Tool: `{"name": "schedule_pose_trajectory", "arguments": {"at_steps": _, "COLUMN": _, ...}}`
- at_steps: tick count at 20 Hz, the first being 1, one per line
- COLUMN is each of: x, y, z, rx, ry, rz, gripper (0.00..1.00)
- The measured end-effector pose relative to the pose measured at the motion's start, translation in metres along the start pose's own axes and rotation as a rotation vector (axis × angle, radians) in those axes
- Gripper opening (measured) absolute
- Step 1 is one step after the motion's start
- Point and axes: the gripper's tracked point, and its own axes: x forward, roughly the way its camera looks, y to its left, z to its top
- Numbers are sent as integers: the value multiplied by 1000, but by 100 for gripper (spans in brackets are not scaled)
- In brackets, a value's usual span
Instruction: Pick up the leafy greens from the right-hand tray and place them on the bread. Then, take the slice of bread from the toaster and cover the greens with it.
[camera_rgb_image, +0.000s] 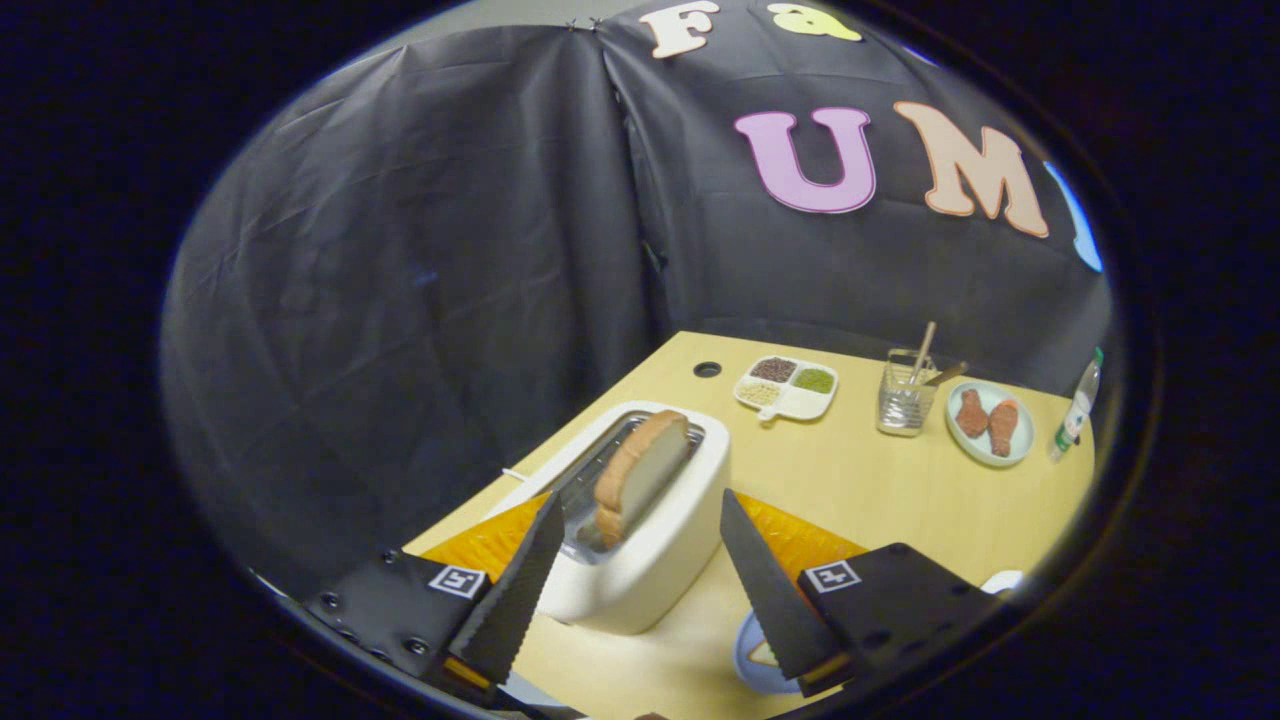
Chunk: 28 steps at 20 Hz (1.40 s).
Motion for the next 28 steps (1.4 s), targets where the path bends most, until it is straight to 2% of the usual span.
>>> {"name": "schedule_pose_trajectory", "arguments": {"at_steps": 6, "x": 44, "y": -5, "z": -10, "rx": 45, "ry": 43, "rz": -131, "gripper": 97}}
{"name": "schedule_pose_trajectory", "arguments": {"at_steps": 10, "x": 45, "y": -8, "z": -9, "rx": 117, "ry": 64, "rz": -165, "gripper": 56}}
{"name": "schedule_pose_trajectory", "arguments": {"at_steps": 14, "x": 25, "y": 5, "z": 6, "rx": 156, "ry": 27, "rz": -111, "gripper": 15}}
{"name": "schedule_pose_trajectory", "arguments": {"at_steps": 18, "x": -16, "y": -18, "z": 35, "rx": 229, "ry": -81, "rz": -83, "gripper": 15}}
{"name": "schedule_pose_trajectory", "arguments": {"at_steps": 20, "x": -34, "y": -38, "z": 35, "rx": 286, "ry": -110, "rz": -85, "gripper": 15}}
{"name": "schedule_pose_trajectory", "arguments": {"at_steps": 23, "x": -56, "y": -74, "z": 23, "rx": 350, "ry": -134, "rz": -109, "gripper": 15}}
{"name": "schedule_pose_trajectory", "arguments": {"at_steps": 28, "x": -66, "y": -126, "z": -24, "rx": 363, "ry": -109, "rz": -179, "gripper": 15}}
